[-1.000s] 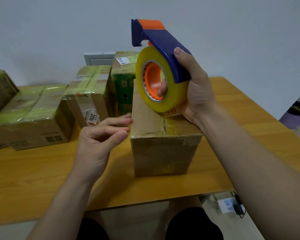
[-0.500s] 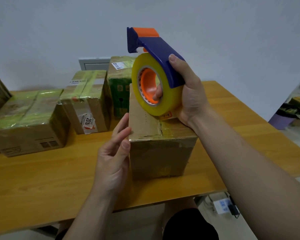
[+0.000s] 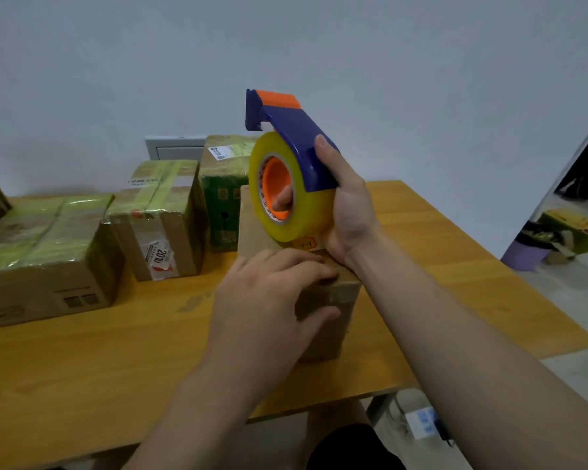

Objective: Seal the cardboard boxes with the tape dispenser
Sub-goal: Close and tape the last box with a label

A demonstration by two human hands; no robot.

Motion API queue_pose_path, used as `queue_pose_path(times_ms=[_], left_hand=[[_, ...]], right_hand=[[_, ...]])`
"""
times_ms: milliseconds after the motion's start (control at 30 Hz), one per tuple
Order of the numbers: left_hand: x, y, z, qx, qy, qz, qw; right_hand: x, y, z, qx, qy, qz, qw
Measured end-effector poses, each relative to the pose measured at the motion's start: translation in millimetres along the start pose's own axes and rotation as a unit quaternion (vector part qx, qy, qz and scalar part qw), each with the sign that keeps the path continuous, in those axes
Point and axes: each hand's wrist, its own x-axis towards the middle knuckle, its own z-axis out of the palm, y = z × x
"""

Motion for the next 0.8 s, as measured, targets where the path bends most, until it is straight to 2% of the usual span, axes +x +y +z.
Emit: queue_pose_path(times_ms=[100,167,367,567,700,733,800], left_hand=[[17.2,6.3,2.3,0.007,0.003,-0.052,0.999],[21.9,2.8,4.9,-0.004,-0.005,-0.056,0.998],[14.5,-5.2,10.4,-0.006,0.026,0.016,1.0],[17.3,-22.4,-9.0,-0.101,-0.067,0.052,0.991],[9.2,-29.4,-39.8,-0.238,-0.155,0.018,0.959],[7.0,-24.4,-43.8,-0.232,-0.152,-0.002,0.961],[5.5,-9.2,-44.3,-0.121,-0.139,-0.048,0.982]], right_hand=[[-1.2,-1.4,1.8,0.004,-0.009,0.024,1.0],[-0.8,-1.1,1.6,0.007,-0.009,0.033,0.999],[1.1,0.2,2.0,0.005,0.025,0.038,0.999],[-6.3,-19.4,6.7,-0.092,0.053,0.028,0.994],[-17.3,-39.3,5.6,-0.099,0.072,-0.022,0.992],[-19.9,-42.8,6.1,-0.101,0.079,-0.033,0.991],[-23.3,-47.0,8.2,-0.113,0.093,-0.051,0.988]])
